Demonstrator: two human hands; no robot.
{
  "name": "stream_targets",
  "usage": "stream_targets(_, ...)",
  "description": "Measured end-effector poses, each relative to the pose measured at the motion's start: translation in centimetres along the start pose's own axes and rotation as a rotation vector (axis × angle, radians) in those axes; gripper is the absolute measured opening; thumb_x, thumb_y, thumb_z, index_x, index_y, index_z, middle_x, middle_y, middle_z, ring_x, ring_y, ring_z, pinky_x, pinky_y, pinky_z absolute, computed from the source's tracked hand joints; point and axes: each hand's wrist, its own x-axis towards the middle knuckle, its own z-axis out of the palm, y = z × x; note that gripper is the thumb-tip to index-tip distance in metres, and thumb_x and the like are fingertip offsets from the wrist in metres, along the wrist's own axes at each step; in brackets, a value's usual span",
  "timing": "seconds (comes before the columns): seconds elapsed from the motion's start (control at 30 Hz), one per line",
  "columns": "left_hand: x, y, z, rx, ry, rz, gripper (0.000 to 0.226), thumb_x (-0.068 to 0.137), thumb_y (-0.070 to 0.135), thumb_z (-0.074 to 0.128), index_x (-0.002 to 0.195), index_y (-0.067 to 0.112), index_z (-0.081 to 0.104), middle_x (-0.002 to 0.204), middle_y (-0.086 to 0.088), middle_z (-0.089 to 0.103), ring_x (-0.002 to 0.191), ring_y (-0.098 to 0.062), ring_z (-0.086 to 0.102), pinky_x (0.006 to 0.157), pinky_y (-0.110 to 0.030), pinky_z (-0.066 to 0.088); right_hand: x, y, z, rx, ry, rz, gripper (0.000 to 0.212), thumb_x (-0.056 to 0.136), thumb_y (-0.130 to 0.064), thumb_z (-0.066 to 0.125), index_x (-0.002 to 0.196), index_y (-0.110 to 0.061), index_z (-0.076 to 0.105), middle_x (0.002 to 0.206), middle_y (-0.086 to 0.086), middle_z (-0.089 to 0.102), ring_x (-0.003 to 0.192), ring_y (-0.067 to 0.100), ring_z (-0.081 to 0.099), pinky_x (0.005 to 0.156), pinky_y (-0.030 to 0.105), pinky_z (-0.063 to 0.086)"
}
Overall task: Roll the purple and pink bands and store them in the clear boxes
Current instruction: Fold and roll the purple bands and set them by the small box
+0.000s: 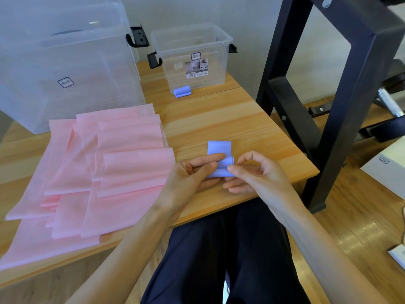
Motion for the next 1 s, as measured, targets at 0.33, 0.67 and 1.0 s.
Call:
stream_targets(0.33,0.51,-0.06,-0.18,-0.019,0.041,0.021,0.022,0.099,0.011,0.055,0.114,0.01,0.071,0.113,-0.007,0.074,0.105,-0.018,0.07,0.089,-0.025,0.056,0.36,0.39,0.27,-0.042,0.004,-0.069,0.016,0.086,-0.004,0.072,0.098,0.004,0.065,0.082,0.02,0.073,0.073,0.029,0.075,0.064,0.029,0.062)
stream_targets(0.67,0.04,0.06,-0.08,0.119,-0.013,0.09,0.022,0.095,0.008,0.06,0.111,0.017,0.073,0.103,-0.004,0.077,0.101,-0.017,0.072,0.092,-0.022,0.054,0.44,-0.16,0.43,0.046,0.072,0.02,0.028,0.086,-0.009,0.074,0.105,0.005,0.059,0.082,0.013,0.076,0.068,0.025,0.074,0.06,0.027,0.061)
stream_targets(1.0,0.38,0.03,-0.24,-0.051,0.041,0.005,0.02,0.095,0.009,0.06,0.107,0.017,0.073,0.105,0.0,0.076,0.102,-0.015,0.071,0.086,-0.022,0.057,0.34,0.62,0.28,-0.054,-0.005,-0.17,0.018,0.086,0.0,0.071,0.102,-0.004,0.066,0.1,0.013,0.072,0.084,0.025,0.074,0.073,0.029,0.061)
